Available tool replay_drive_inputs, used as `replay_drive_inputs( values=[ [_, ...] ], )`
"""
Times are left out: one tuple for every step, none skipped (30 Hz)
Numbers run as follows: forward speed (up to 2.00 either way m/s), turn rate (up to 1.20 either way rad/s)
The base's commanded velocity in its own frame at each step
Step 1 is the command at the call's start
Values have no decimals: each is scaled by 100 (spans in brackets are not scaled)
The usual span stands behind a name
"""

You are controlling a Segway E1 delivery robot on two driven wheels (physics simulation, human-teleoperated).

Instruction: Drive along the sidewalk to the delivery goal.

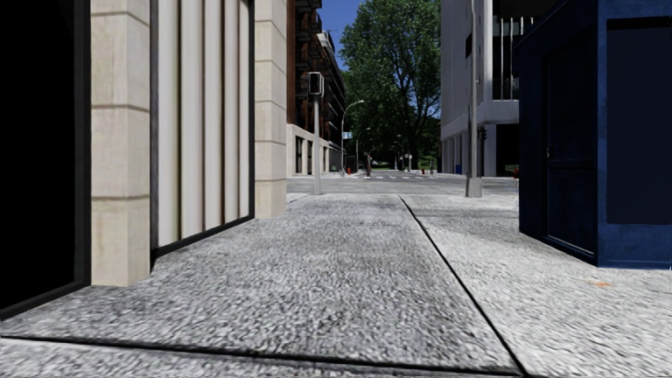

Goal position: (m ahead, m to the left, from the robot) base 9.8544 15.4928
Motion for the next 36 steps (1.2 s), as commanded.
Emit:
replay_drive_inputs(
  values=[
    [200,-22],
    [200,-26],
    [200,-29],
    [200,-30],
    [200,-30],
    [200,-30],
    [200,-30],
    [200,-30],
    [200,-30],
    [200,-30],
    [200,-30],
    [200,-30],
    [200,-30],
    [200,-16],
    [200,-16],
    [200,0],
    [200,0],
    [200,0],
    [200,0],
    [200,0],
    [200,0],
    [200,0],
    [200,0],
    [200,0],
    [200,0],
    [200,0],
    [200,0],
    [200,0],
    [200,0],
    [200,0],
    [200,0],
    [200,0],
    [200,0],
    [200,0],
    [200,0],
    [200,0]
  ],
)
